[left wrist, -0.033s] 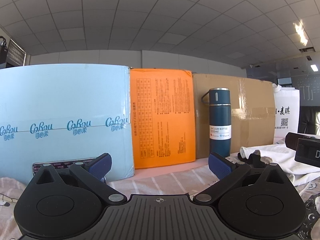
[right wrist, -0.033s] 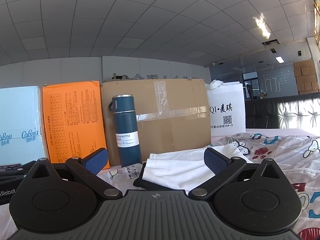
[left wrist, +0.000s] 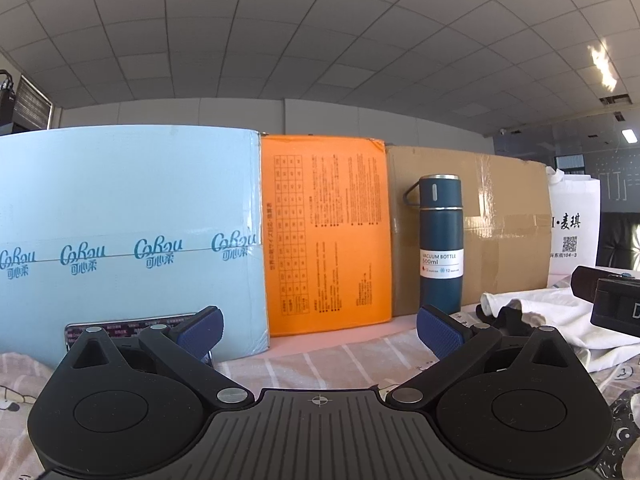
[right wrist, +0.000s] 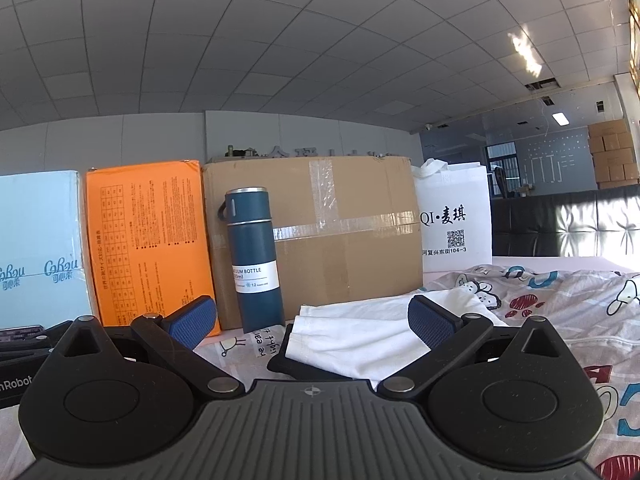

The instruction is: Fold clothes

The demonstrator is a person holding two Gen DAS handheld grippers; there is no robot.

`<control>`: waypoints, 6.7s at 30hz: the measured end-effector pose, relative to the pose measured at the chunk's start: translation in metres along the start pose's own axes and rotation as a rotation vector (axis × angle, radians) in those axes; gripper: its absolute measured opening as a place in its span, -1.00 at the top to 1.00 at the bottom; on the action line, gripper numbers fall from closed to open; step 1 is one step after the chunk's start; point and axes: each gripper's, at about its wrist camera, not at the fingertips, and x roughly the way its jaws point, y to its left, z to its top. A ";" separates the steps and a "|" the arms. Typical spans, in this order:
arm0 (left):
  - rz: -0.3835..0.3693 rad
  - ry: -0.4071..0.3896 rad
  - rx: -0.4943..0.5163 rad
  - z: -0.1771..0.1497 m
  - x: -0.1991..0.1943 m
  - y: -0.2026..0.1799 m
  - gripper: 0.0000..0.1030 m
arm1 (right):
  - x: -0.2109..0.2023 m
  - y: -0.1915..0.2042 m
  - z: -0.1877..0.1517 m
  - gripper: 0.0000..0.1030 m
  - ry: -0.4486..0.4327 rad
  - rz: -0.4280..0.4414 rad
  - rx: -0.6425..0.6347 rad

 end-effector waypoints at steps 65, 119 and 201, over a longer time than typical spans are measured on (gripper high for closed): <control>0.000 -0.014 0.020 0.000 -0.005 -0.004 -1.00 | -0.014 0.005 0.001 -1.00 -0.028 0.050 -0.098; 0.001 -0.018 0.018 0.001 -0.005 -0.004 -1.00 | -0.016 0.004 0.002 -1.00 -0.028 0.052 -0.097; 0.738 -0.332 -0.200 0.041 -0.273 0.321 -1.00 | -0.161 0.244 0.023 -1.00 0.213 0.946 -0.004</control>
